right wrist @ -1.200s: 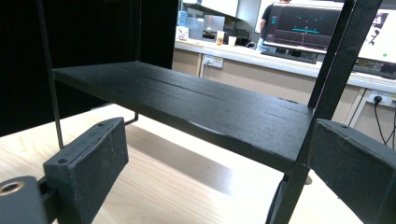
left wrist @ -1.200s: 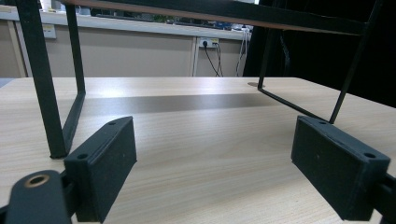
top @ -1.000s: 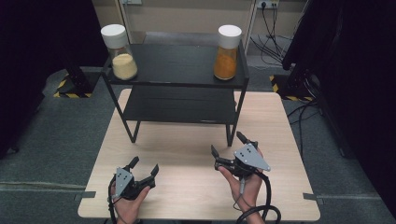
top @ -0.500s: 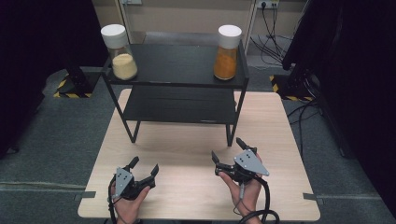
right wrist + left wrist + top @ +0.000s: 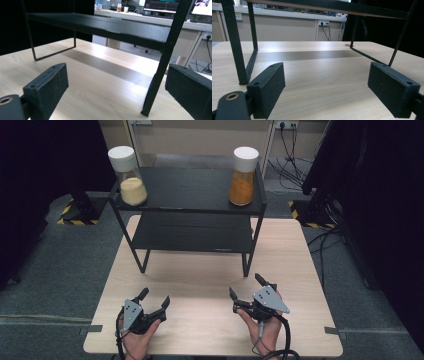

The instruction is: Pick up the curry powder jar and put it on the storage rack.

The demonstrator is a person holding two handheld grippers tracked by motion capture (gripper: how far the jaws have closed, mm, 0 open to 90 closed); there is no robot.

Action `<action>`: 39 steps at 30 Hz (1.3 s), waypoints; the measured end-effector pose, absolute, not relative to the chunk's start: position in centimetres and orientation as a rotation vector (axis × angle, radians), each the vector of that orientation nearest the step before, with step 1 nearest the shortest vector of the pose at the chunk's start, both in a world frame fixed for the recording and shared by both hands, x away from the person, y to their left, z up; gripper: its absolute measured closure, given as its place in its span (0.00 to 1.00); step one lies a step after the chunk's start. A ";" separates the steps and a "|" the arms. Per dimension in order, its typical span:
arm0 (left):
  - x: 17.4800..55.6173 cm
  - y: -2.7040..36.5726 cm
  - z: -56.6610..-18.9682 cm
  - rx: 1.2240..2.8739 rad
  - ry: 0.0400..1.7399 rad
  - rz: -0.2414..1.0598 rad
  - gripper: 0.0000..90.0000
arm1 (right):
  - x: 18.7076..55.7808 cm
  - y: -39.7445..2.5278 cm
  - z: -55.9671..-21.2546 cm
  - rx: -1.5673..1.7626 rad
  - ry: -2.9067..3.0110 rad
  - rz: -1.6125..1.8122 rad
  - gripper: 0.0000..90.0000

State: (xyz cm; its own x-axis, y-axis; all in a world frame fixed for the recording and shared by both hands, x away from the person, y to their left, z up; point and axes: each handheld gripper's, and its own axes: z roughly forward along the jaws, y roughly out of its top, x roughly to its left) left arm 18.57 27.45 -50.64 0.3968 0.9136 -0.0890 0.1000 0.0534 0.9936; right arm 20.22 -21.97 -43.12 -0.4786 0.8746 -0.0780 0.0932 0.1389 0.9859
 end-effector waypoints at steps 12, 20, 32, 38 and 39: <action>18.6 27.4 -50.7 1.385 0.993 0.808 0.15 | 19.7 -22.4 -45.3 0.974 1.763 1.404 0.05; 18.6 27.4 -50.7 1.385 0.992 0.808 0.15 | 19.4 -22.8 -46.9 1.006 1.796 1.394 0.06; 18.5 27.4 -50.7 1.385 0.992 0.810 0.15 | 18.9 -23.3 -48.2 1.029 1.798 1.409 0.06; 18.5 27.4 -50.7 1.386 0.990 0.810 0.15 | 18.8 -23.4 -48.3 1.011 1.798 1.413 0.06; 18.5 27.4 -50.7 1.386 0.990 0.810 0.15 | 18.8 -23.5 -48.3 1.010 1.799 1.415 0.06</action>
